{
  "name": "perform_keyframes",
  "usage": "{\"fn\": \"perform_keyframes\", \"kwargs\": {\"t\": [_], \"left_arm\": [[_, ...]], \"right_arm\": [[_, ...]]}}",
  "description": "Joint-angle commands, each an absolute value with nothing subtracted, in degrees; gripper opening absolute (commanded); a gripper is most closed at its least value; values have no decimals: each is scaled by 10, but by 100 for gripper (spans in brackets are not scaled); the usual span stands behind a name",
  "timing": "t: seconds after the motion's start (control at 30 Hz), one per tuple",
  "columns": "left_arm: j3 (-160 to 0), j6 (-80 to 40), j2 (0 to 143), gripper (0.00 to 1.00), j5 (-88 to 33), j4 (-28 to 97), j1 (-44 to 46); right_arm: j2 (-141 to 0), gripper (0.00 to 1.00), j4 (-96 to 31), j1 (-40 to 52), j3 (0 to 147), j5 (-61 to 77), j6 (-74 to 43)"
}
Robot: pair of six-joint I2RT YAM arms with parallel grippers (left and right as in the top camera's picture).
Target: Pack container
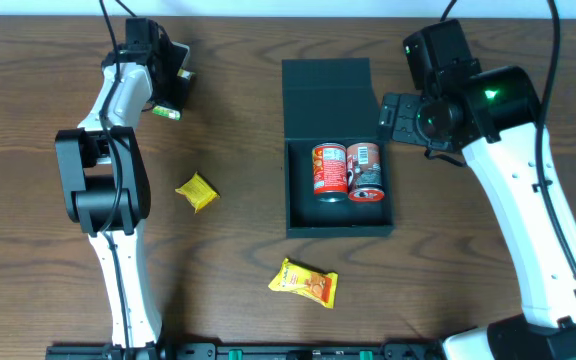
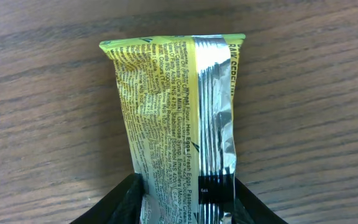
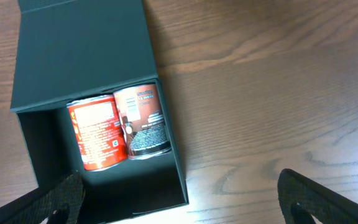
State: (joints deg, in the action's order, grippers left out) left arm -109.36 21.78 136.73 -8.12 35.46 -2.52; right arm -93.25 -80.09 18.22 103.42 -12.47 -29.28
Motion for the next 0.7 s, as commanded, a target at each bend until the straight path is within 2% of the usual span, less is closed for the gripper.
{"fn": "perform_keyframes", "kwargs": {"t": [0.0,0.1,0.67], "left_arm": [[-1108,201,1371,42,-69,353,-26],[-1108,198,1360,39,-69,353,-26],[-1108,145,1298,38,-71,394,-18]], "right_arm": [[-934,99,-801,180,1034,-136,-289],[-934,99,-801,180,1034,-136,-289],[-934,99,-791,180,1034,-148,-288]]}}
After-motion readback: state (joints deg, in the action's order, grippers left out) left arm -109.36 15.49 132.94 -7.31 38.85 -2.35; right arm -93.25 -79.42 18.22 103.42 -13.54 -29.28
